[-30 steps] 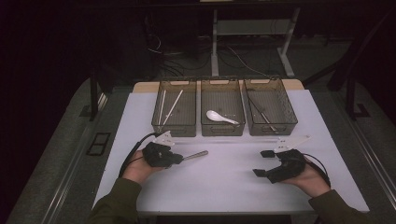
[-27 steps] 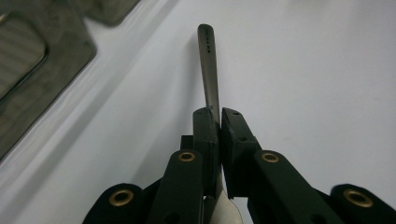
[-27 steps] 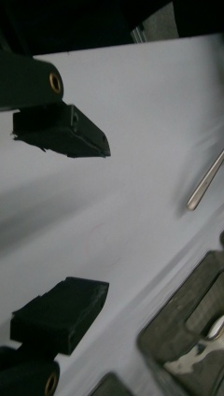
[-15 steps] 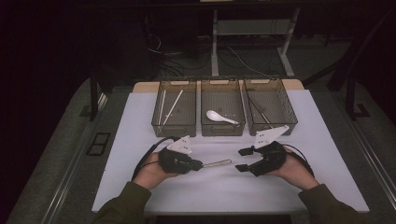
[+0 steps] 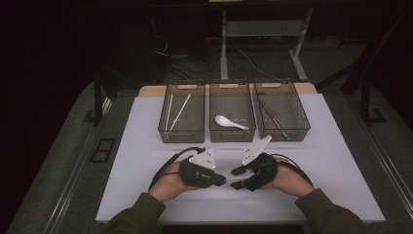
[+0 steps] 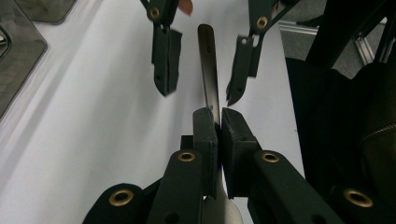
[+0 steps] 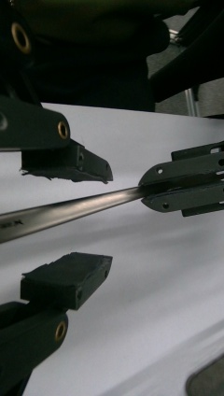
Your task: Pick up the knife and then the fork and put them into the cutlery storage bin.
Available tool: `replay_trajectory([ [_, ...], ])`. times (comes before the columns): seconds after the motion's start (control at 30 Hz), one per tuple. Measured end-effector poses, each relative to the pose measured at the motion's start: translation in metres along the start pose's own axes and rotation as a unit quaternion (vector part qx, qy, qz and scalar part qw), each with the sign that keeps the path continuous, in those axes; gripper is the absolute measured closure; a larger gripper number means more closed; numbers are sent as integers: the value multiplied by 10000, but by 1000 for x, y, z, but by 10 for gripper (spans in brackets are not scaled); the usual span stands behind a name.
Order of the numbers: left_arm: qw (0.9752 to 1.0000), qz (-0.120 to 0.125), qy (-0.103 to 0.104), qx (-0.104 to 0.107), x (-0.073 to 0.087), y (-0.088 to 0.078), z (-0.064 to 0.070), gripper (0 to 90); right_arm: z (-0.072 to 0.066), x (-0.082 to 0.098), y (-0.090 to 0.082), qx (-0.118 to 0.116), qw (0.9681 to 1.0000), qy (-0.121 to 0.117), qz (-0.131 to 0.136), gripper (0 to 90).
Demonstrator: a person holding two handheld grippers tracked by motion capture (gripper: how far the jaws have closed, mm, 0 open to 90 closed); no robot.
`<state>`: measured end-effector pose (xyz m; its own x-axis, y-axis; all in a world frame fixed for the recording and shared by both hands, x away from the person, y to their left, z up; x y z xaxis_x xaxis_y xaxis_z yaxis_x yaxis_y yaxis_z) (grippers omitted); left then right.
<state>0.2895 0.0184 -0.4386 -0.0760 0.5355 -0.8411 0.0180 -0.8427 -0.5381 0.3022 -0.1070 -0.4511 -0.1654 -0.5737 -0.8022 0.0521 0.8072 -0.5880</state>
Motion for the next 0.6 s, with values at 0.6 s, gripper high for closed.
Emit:
replay_trajectory([
  [0.6,9997,-117,136,139,0,4,3,847,-12,4,18,-189,9971,-520,-518,801],
])
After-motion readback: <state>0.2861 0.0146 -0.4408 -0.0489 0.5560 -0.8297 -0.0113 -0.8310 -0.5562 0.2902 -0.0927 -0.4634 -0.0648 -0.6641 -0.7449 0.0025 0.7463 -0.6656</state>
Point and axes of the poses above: each handheld gripper's, and its own axes: y roughly forward along the jaws, x roughly out of its underside, z roughly to its right, the point moved 7 cm from there along y, roughly forward along the jaws, and after that the axes turned 11 degrees about z, right-handed, at the moved point
